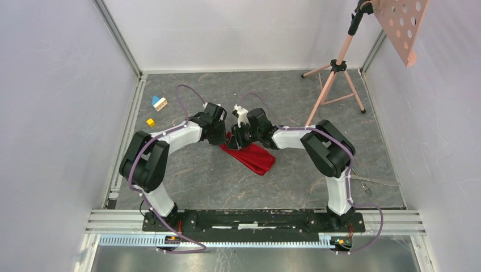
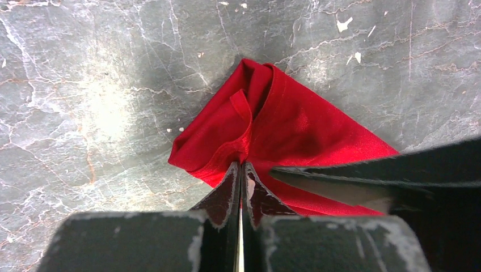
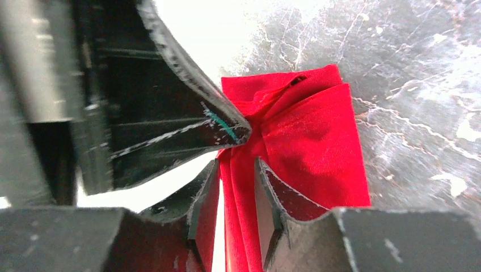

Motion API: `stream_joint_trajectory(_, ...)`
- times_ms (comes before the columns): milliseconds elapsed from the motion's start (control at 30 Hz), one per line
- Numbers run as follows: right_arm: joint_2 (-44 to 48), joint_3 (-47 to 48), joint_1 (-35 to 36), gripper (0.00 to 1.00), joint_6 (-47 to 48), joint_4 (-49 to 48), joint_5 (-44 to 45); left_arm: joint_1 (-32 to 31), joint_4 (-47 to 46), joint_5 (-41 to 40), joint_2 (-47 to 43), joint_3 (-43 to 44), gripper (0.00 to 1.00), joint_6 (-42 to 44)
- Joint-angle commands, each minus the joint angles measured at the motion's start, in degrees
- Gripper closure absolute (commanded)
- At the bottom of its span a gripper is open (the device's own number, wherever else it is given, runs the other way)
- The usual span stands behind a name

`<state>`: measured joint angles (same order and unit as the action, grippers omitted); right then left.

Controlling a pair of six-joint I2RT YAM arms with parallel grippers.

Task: Fold the napkin into a case and place the utensils inside
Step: Stuff the top corner of the smaller-rectangle-folded napkin into the folded napkin.

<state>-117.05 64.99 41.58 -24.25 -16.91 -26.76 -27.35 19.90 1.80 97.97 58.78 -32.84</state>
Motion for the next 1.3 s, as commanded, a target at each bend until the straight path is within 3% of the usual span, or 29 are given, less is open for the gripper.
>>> stream_joint_trajectory(0, 6.87, 4.22, -0.13, 0.64, 9.06, 8.78, 2.2, -0.24, -0.94, -0.18, 0.55, 1.24, 0.98, -0.71)
stream_joint_trajectory(233, 5.46, 9.55, -0.1, 0.61, 18.6, 16.78, 7.86, -0.31, -1.38, 0.24, 0.42, 0.98, 0.98, -0.79)
stream_joint_trajectory(333, 3.87, 11.05, 0.08, 0.64, 19.4, 18.56, 9.37, -0.26, -1.42, 0.11, 0.21, 0.81, 0.98, -0.65)
stream_joint_trajectory(1033, -1.36, 12.76, 7.33, 0.58, 23.81, 22.79, 26.35, -0.25, -2.59, 0.26, 0.08, -0.29, 0.98, -1.26)
stream_joint_trajectory(1133, -1.37, 11.77, 8.05, 0.6, 23.81, 21.98, 28.34, -0.25, -3.13, 0.44, 0.05, -0.79, 0.98, -1.63)
stream_joint_trajectory(1267, -0.34, 9.73, 8.09, 0.72, 22.21, 19.19, 27.65, -0.24, -4.73, 1.04, -0.35, -1.82, 0.98, -2.4)
